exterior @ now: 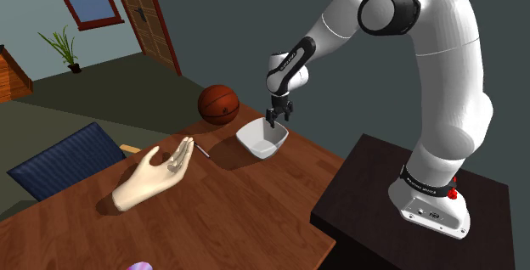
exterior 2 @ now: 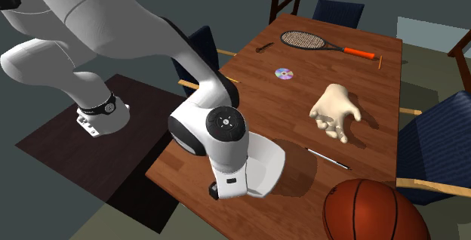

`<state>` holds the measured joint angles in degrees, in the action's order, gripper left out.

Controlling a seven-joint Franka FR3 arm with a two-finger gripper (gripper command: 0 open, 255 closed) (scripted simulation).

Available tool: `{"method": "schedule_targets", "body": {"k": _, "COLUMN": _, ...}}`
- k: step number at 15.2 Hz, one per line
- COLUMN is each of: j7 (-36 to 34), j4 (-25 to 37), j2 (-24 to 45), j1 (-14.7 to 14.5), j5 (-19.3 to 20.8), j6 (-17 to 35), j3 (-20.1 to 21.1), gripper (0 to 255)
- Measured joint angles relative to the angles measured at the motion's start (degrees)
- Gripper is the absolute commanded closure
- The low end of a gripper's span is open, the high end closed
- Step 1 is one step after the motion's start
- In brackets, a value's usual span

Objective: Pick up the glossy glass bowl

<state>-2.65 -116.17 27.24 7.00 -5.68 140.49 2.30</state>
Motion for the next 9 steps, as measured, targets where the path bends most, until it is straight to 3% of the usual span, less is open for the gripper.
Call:
{"method": "schedule_targets", "body": {"k": 1, "j7": 0.0, "j4": 0.0, "j2": 0.3, "j1": 0.0, "j5": 0.0, "j6": 0.2, "j3": 0.0, "gripper": 255}}
{"method": "schedule_targets", "body": {"k": 9, "j7": 0.1, "j4": 0.0, "j2": 0.5, "j1": 0.0, "j5": 0.0, "j6": 0.5, "j3": 0.0, "gripper": 255}}
